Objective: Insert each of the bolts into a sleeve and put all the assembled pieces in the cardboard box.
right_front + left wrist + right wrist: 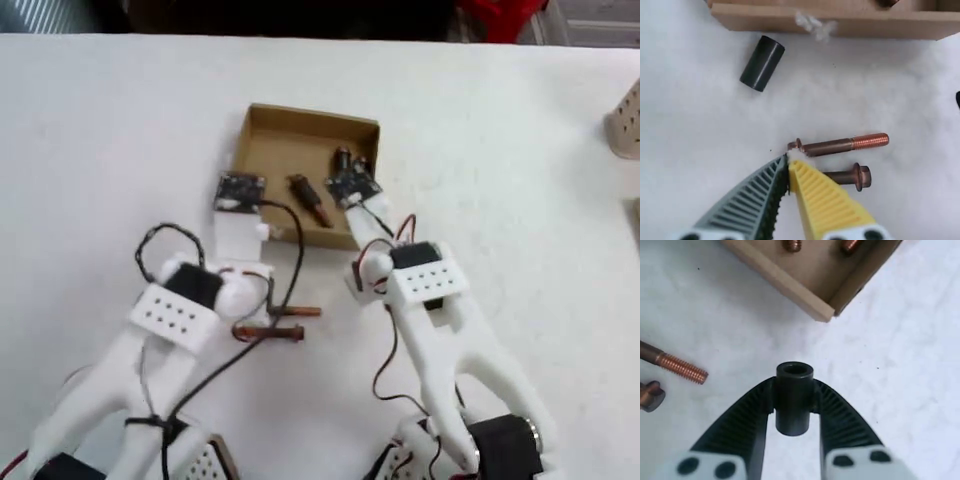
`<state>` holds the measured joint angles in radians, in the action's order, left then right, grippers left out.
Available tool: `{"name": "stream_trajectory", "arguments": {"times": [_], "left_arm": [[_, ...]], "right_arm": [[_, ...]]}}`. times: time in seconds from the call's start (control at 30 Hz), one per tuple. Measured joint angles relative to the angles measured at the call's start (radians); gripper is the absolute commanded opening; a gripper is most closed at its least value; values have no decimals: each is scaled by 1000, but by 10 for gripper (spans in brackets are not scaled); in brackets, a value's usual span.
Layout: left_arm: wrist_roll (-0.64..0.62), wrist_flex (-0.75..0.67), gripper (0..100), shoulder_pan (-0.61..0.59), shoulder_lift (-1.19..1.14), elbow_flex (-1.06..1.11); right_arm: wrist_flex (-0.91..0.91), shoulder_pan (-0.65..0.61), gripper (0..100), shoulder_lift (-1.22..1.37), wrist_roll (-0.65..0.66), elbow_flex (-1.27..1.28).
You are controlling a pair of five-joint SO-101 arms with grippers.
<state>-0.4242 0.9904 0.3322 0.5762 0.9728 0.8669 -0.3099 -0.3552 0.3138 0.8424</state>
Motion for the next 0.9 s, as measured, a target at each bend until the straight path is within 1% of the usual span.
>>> {"name": "stream_trajectory", "arguments": {"times": [0.07, 0.13, 0.33, 0.43, 0.53, 0.6, 0.7, 0.9], "left_arm": [[-28, -74, 24, 28, -38, 38], [-34, -109, 24, 43, -58, 49], [-37, -127, 26, 49, -49, 52], [-34, -86, 27, 54, 11, 54], [34, -20, 27, 69, 52, 57], [48, -2, 27, 75, 46, 57], [49, 2, 27, 75, -20, 57], [98, 28, 24, 83, -229, 9]], "right_arm": [[0, 0, 18, 0, 0, 0], [0, 0, 18, 0, 0, 0], [0, 0, 18, 0, 0, 0], [0, 0, 18, 0, 0, 0], [0, 0, 18, 0, 0, 0], [0, 0, 18, 0, 0, 0], [0, 0, 18, 0, 0, 0], [-2, 0, 18, 0, 0, 0]]}}
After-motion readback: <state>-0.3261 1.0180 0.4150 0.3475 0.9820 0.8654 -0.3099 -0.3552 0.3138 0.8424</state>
